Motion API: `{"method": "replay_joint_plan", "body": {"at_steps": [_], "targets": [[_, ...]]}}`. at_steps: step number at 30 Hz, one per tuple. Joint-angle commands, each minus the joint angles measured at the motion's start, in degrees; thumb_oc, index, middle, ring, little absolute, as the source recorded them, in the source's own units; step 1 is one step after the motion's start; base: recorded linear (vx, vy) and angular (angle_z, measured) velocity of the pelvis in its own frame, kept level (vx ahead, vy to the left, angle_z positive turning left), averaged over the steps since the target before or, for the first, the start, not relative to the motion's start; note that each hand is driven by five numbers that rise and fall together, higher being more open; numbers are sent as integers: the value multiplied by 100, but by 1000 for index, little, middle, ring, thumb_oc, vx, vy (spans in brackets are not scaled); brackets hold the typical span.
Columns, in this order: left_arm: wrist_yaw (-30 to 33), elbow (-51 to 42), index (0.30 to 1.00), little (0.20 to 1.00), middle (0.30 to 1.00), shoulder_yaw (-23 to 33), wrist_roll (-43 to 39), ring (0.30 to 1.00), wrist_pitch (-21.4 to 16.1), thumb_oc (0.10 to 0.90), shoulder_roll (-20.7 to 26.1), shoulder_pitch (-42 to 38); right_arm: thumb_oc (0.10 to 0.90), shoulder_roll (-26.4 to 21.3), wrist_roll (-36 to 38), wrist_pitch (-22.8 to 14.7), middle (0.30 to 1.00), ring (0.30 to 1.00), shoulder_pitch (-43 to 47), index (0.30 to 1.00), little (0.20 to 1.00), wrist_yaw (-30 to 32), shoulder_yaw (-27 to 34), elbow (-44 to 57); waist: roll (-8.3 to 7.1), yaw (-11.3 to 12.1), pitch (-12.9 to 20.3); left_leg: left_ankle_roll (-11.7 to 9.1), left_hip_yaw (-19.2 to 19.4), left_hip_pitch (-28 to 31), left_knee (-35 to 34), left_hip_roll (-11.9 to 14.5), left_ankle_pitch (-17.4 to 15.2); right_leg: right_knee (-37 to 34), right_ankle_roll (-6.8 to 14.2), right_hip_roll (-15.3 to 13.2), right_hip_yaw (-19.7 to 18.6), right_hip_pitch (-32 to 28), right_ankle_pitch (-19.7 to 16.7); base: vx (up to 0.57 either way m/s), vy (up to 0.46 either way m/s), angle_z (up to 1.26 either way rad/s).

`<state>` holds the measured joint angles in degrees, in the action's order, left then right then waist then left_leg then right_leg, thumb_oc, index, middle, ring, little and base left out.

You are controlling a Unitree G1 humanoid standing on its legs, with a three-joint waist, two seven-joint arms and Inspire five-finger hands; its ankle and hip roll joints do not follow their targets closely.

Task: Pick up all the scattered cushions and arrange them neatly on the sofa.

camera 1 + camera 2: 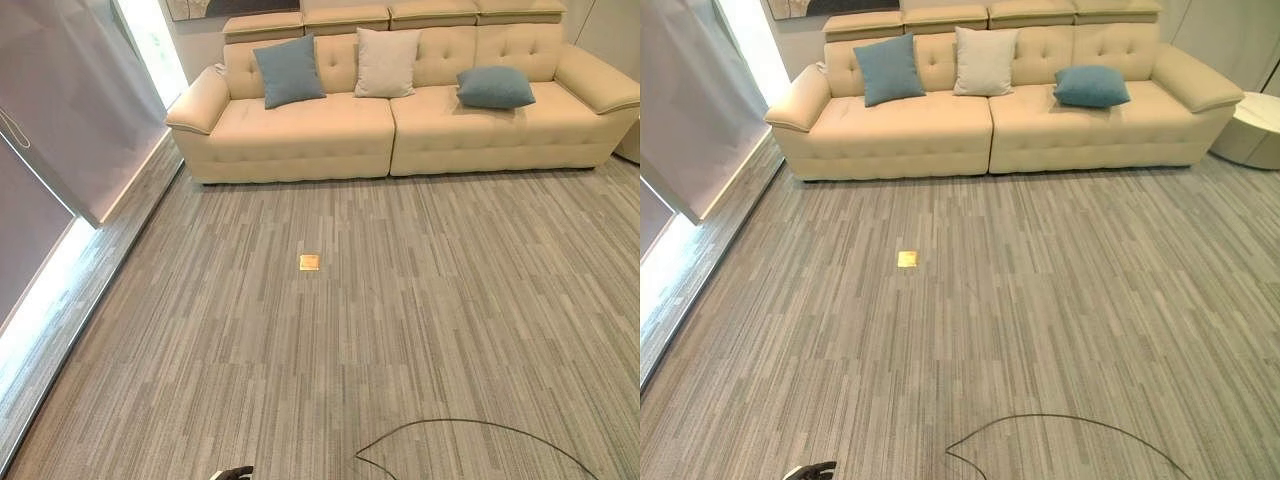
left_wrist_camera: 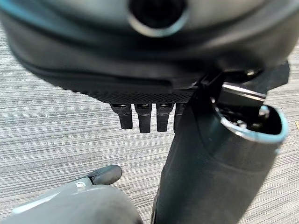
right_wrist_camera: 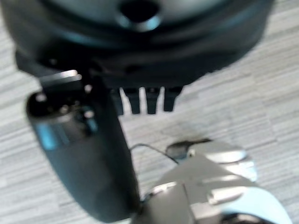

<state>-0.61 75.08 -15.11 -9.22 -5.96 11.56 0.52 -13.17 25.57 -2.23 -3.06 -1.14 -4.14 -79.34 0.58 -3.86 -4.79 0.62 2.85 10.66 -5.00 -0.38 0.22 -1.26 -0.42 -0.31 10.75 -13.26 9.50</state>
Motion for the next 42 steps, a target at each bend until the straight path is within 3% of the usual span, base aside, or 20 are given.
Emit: {"method": "replay_joint_plan", "body": {"at_steps": [1,11,22,25,28,29,31,32,33,35,37,40,41,42], "targets": [[-50,165,900,900,900,-100,17,900,-78,800,-311,-278,800,-42,-47,-73,900,900,-50,900,900,-73,-13,-35,76,94,107,-266,113,-205,0,-16,-468,-374,671,-321,-81,348,-593,0,0,0],[-126,194,900,900,900,-242,241,900,-18,800,-274,-358,800,-155,211,-76,900,900,44,900,900,-104,170,9,110,9,72,-291,193,-194,0,68,-449,-228,628,-277,-128,413,-549,11,-49,-2],[-146,2,900,900,900,-520,296,900,-39,800,-386,-491,800,-152,447,5,900,900,-79,900,900,-185,349,-181,316,-221,7,-350,330,-131,0,239,-406,94,510,-163,-301,621,-359,34,-96,-11],[-111,-145,900,900,900,-694,317,900,-67,800,-417,-596,800,-216,461,18,900,900,-52,900,900,-187,389,-238,445,-331,-61,-393,404,-97,0,365,-348,509,410,-76,-398,848,-136,30,-116,-15],[-102,-214,900,900,900,-720,294,900,-77,800,-396,-654,800,-268,493,6,900,900,-8,900,900,-195,418,-235,443,-353,-105,-425,442,-174,254,428,-399,684,362,-56,-434,928,-55,12,-146,-9],[-92,-298,900,900,900,-766,294,900,-96,800,-370,-694,800,-334,506,-10,900,900,50,900,900,-178,421,-206,401,-362,-168,-464,453,-393,782,476,-516,740,318,-80,-471,945,0,-10,-81,0],[-88,-316,900,900,900,-788,302,900,-97,800,-372,-730,800,-360,520,-19,900,900,106,900,900,-173,423,-200,360,-351,-214,-507,454,-589,1176,485,-582,757,286,-104,-483,947,10,-23,-121,-6],[-93,-338,900,900,900,-814,308,900,-97,800,-371,-756,800,-403,531,-26,900,900,152,900,900,-156,427,-187,314,-327,-267,-551,436,-796,1590,493,-547,758,263,-128,-503,927,6,-32,-193,-14],[-63,-364,900,900,900,-854,331,900,-115,800,-357,-796,800,-501,559,-45,900,900,223,900,900,-113,430,-138,248,-252,-404,-598,372,-1213,2399,534,-304,771,190,-169,-567,888,9,-23,-140,-9],[-44,-377,900,900,900,-872,333,900,-122,800,-348,-820,800,-557,569,-64,900,900,273,900,900,-83,428,-124,249,-207,-475,-578,254,-1459,2621,518,-203,782,174,-162,-599,892,23,10,-78,-19],[-4,-314,900,900,900,-835,290,900,-123,800,-350,-787,800,-654,554,-83,900,900,276,900,900,-75,452,-98,238,-55,-486,-484,99,-1962,2254,442,-257,701,208,-185,-685,746,135,199,-22,-17],[-12,-274,900,900,900,-832,295,900,-122,800,-361,-749,800,-652,521,-82,900,900,245,900,900,-84,448,-86,229,-15,-485,-480,58,-2020,2012,425,-185,657,232,-197,-717,649,158,186,18,-8],[-12,-88,900,900,900,-778,308,900,-102,800,-377,-636,800,-608,455,-87,900,900,201,900,900,-81,383,-69,306,135,-508,-546,-225,-2380,1305,311,289,492,238,-86,-896,337,231,358,32,-5],[-20,-42,900,900,900,-732,294,900,-99,800,-376,-600,800,-597,435,-89,900,900,199,900,900,-85,364,-75,310,183,-509,-549,-295,-2473,1091,231,342,432,246,-68,-998,234,271,365,32,-9]]}}
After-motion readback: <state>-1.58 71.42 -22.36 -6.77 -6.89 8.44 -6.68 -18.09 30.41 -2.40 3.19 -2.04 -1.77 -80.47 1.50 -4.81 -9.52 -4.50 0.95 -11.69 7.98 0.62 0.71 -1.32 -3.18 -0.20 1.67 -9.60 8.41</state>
